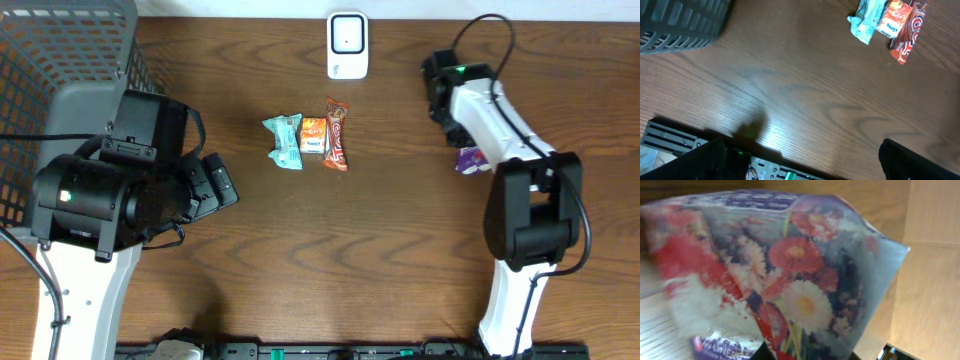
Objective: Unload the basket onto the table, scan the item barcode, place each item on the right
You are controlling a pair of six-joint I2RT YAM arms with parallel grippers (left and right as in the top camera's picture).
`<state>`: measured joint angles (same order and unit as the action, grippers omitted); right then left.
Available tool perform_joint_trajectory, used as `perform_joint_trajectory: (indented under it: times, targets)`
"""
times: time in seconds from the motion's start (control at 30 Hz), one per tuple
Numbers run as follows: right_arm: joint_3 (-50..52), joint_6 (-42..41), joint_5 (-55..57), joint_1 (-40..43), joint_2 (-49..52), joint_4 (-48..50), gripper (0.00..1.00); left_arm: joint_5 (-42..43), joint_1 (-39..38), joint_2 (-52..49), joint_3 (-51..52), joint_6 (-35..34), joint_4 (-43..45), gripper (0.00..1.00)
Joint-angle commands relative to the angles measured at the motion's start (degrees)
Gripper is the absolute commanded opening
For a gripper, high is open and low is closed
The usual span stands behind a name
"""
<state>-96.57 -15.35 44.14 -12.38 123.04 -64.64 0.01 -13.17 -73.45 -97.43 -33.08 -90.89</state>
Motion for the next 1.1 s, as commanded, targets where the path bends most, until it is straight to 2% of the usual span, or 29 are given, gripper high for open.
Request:
perform_joint_trajectory:
  times: [0.0, 0.13, 0.3, 0.37, 0.43, 0.53, 0.63, 0.77, 0.9, 1.07]
  targets:
    - [-0.07, 0.22, -4.92, -4.5, -0.15, 0.59, 0.29, -0.7, 0.24, -0.2, -0.04, -0.44, -0.13, 0.98]
    - [-1.27, 2.6, -16.0, -10.03, -0.22, 1.36, 0.72, -0.7, 0.24, -0.2, -0.04, -0.46, -0.13, 0.98]
    - [-5.77, 3.52, -24.35, -12.85, -0.24, 0.59, 0.74, -0.7, 0.24, -0.2, -0.04, -0.46, -0.13, 0.98]
    - [-9.33, 3.65, -25.88, -12.79, -0.24, -1.29, 0.8, -0.7, 0.24, -0.2, -0.04, -0.46, -0.13, 0.98]
    - [-13.64, 3.69, -26.99, -12.02, -0.24, -4.24, 0.91, -0.7, 0.24, -0.2, -0.04, -0.44, -0.13, 0.98]
    - [-20.63, 5.68, -30.29, -9.33, -0.24, -9.51, 0.99, -0.7, 0.24, -0.2, -0.04, -0.46, -0.13, 0.98]
    - [-24.65, 9.42, -35.76, -5.42, -0.24, -13.0, 0.99, -0.7, 0.24, -0.2, -0.04, -0.46, -0.13, 0.98]
    - [-24.28, 13.42, -42.86, 1.03, -0.04, -15.13, 0.99, -0.7, 0.24, -0.2, -0.04, -0.46, -0.13, 0.98]
    - [-20.26, 16.55, -50.66, 7.3, -0.02, -14.12, 0.99, -0.7, 0.24, -0.2, -0.04, -0.46, -0.13, 0.98]
    - [-11.82, 21.84, -67.47, 14.95, -0.02, -7.54, 0.97, -0.7, 0.24, -0.2, -0.04, -0.46, -0.13, 0.98]
